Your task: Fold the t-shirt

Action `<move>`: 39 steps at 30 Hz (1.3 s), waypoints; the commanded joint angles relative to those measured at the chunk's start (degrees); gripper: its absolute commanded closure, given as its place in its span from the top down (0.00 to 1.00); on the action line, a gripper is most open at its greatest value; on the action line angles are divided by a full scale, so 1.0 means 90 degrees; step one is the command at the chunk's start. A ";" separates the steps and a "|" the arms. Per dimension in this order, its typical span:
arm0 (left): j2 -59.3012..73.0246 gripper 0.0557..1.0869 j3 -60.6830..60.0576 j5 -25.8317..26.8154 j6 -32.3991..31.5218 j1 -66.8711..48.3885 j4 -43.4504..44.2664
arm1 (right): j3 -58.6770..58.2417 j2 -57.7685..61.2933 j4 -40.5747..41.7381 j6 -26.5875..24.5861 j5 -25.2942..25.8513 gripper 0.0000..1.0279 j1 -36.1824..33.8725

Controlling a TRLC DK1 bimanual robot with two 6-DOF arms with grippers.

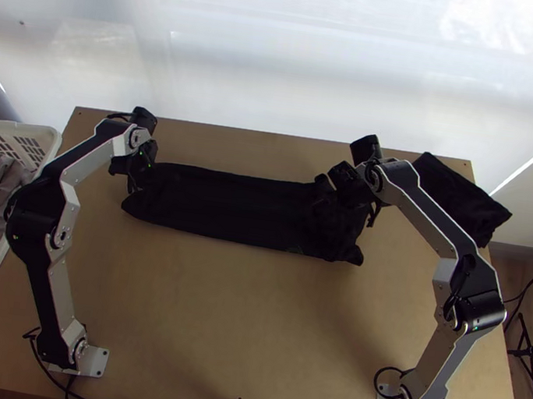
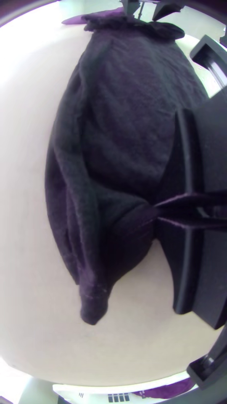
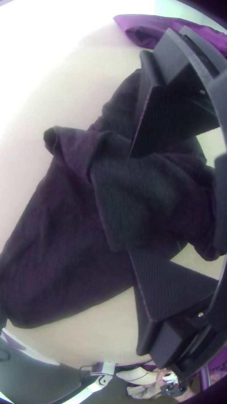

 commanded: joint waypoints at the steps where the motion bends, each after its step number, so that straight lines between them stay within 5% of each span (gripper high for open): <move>1: -0.0317 0.03 0.0296 0.0092 -0.0005 -0.0172 -0.0077 | -0.0076 0.0035 0.0001 0.0001 0.0002 0.96 0.0014; 31: -0.0581 0.03 0.1908 0.0581 -0.0024 -0.1764 -0.0536 | -0.0154 -0.0102 0.0119 0.0216 0.0159 0.96 -0.0015; 39: -0.0131 0.03 0.2757 0.0590 -0.0171 -0.2174 -0.0536 | 0.0285 -0.0766 -0.0477 0.0275 0.0129 0.96 -0.0230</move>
